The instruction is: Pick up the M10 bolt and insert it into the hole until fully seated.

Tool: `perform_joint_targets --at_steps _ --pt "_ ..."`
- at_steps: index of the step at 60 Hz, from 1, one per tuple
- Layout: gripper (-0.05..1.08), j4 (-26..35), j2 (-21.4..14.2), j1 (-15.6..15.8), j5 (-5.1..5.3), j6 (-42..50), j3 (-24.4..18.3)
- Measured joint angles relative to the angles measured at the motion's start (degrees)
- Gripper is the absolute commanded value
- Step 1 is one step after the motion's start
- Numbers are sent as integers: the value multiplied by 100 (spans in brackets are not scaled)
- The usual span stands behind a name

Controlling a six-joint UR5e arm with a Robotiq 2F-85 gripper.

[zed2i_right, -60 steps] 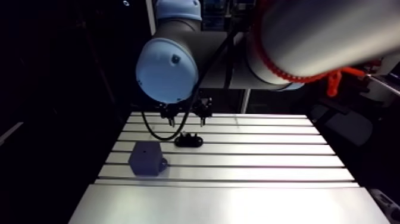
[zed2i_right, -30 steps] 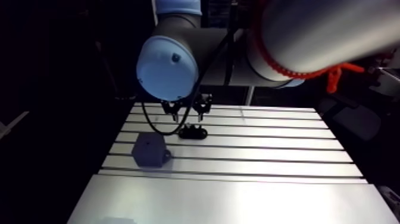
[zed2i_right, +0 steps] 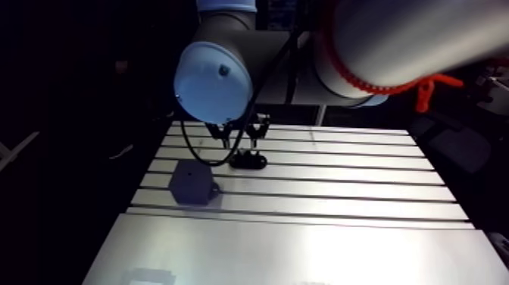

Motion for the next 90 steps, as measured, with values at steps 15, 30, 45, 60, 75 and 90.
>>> perform_joint_targets --at_steps 15,30,45,60,75,90 --pt "40 -37 104 2 -1 1 -26" --pt "42 -92 233 3 -4 -2 -58" --pt "44 -160 353 3 -10 -8 -89" --pt "51 -175 398 3 -10 -8 -97" --pt "58 -173 404 5 -8 -11 -97" --pt "68 -176 400 16 -3 -9 -101"
